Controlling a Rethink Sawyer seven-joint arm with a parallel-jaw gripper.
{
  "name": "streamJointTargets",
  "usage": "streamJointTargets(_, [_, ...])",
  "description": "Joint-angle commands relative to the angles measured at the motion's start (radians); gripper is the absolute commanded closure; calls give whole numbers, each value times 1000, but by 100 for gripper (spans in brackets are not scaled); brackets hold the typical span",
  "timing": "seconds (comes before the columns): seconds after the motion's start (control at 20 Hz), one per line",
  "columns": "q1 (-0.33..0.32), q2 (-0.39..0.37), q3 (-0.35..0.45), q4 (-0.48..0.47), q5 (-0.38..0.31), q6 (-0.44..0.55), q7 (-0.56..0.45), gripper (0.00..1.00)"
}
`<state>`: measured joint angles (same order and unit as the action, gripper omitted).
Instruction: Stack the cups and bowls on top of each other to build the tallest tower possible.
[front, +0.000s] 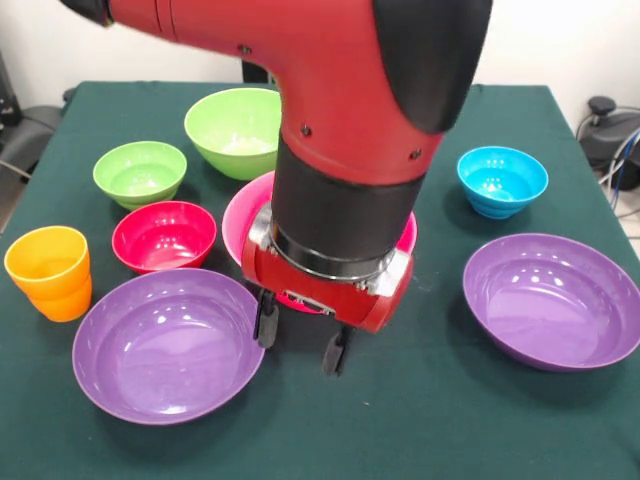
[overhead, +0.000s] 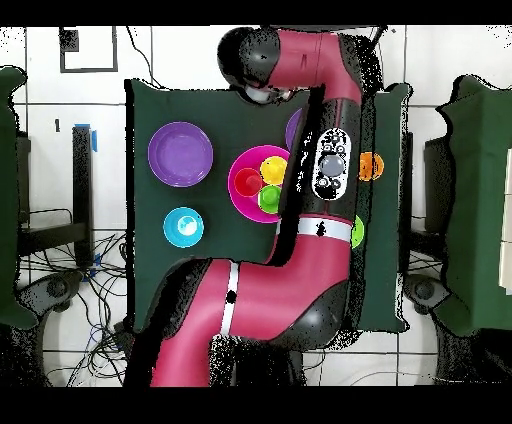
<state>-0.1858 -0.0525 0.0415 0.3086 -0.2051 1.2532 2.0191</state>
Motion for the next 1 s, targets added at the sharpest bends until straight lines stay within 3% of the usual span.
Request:
streamJointTargets(0.05, [-21,16,-7,-6,-101,52,-357,0])
streamJointTargets(0.25, [-34,40,-19,-37,-95,53,-394,0])
streamJointTargets(0.5, [-32,70,-19,47,-66,-34,-357,0])
streamJointTargets(1.0, [-67,88,16,222,-32,-231,-402,0])
